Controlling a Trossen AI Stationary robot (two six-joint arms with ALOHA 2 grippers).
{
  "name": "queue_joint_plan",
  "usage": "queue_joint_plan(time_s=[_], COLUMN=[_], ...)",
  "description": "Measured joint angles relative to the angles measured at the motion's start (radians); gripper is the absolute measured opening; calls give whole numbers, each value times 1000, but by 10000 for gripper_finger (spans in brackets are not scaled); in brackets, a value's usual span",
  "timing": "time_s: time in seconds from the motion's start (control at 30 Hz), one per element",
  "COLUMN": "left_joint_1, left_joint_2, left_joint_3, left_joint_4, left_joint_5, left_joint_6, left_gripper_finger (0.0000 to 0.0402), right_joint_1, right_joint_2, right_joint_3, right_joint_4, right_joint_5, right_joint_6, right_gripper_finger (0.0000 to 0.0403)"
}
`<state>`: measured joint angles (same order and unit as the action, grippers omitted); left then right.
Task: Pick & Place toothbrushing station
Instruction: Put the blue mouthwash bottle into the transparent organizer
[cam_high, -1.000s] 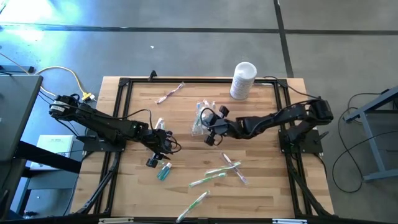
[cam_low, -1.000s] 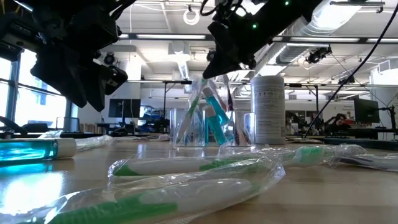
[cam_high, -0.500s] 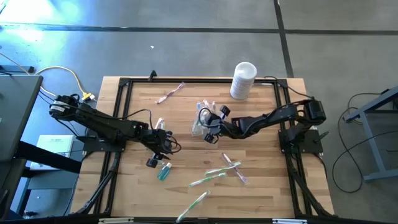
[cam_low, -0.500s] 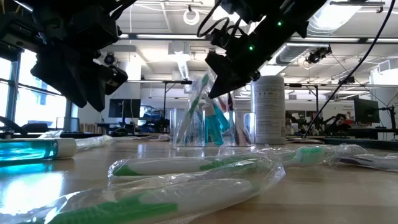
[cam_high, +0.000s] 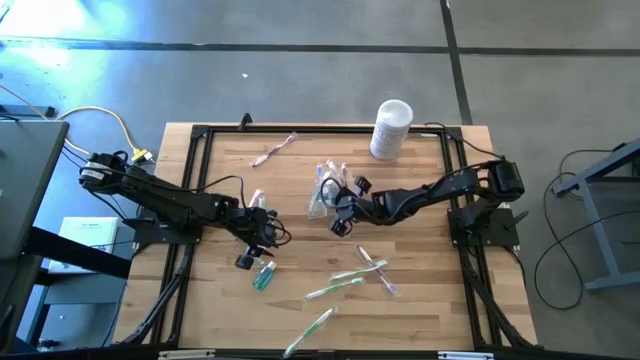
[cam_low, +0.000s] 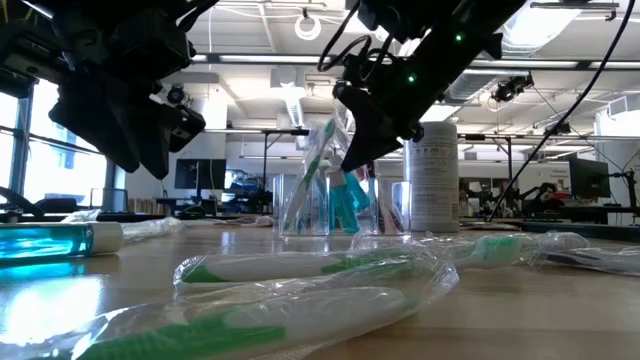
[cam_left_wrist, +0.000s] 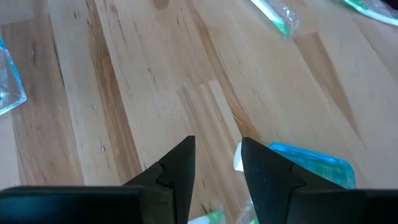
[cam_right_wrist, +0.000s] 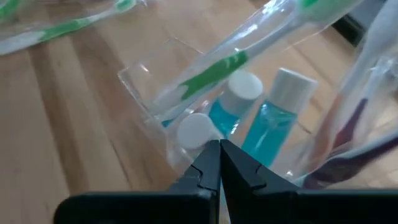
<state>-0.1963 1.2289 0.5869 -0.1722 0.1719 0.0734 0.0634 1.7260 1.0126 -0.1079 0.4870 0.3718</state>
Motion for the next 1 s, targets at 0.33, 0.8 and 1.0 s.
queue_joint_plan(time_s=[0.33,0.8,1.0], left_joint_1=[0,0,0], left_joint_2=[0,0,0], left_joint_3=[0,0,0], left_joint_4=[6,8,8], left_joint_5=[0,0,0], left_joint_6=[0,0,0], left_gripper_finger=[127,127,127], right_joint_1=[-27,-66,-86], right_joint_2=[0,-2,-4], right_joint_3=[0,0,3], right_joint_4=[-58,-71,-93], right_joint_5=[30,-71,-155], right_joint_6=[33,73,115], right_gripper_finger=[2,2,2])
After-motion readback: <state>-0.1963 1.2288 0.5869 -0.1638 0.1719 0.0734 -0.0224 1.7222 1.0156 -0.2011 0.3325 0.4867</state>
